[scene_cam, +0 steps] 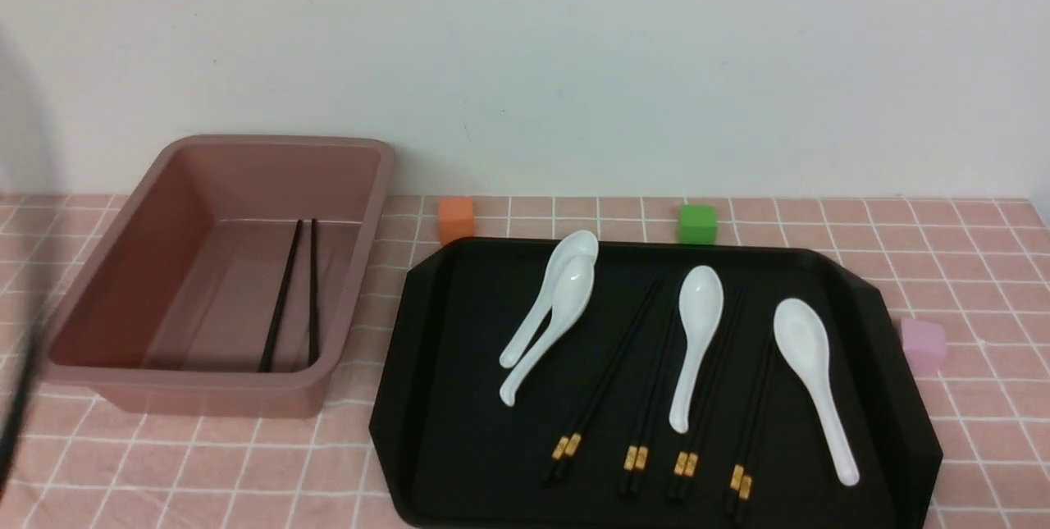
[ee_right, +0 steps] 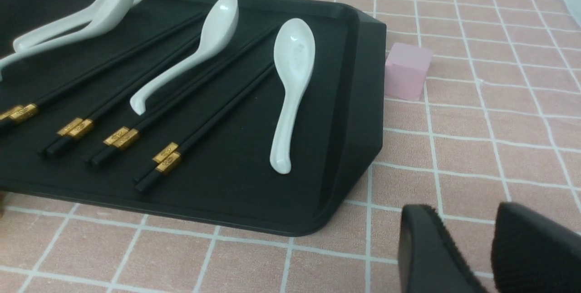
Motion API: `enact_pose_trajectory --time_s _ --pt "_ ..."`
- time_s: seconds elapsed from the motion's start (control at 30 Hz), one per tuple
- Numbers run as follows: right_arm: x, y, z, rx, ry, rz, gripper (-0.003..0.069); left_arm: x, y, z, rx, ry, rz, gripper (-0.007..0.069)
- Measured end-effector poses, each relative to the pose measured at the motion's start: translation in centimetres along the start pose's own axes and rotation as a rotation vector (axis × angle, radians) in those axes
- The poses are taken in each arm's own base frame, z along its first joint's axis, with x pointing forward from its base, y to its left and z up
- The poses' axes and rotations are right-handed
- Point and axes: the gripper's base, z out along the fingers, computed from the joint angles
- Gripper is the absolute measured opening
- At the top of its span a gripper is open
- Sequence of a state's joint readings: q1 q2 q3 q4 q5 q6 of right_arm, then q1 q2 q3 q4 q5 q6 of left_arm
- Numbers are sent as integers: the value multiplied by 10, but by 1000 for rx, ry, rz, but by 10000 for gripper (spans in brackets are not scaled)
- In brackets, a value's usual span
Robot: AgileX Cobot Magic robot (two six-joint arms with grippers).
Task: On pink tablecloth take chopsticks from black tray and put them in box.
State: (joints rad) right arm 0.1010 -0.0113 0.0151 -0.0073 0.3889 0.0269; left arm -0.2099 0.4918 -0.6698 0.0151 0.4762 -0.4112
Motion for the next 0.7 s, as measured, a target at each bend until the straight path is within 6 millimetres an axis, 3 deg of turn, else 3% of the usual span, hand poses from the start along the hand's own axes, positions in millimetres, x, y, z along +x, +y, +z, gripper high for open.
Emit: enact_pose_trajectory --time_s 0.03,0.13,0.23,0.3,0.43,0.7 --pt "0 0 0 0 0 0 240 3 1 -2 4 -9 0 -13" --pt "0 0 0 0 0 0 240 48 19 -34 83 -167 -22 -13" --pt "0 0 0 0 0 0 240 84 35 -41 104 -225 -14 -13" --pt "0 0 0 0 0 0 240 97 40 -37 86 -183 -14 -13" --pt "0 0 0 1 1 0 240 108 44 -32 67 -113 -36 -13" --pt "0 0 0 1 1 0 240 109 45 -26 46 -72 -30 -13"
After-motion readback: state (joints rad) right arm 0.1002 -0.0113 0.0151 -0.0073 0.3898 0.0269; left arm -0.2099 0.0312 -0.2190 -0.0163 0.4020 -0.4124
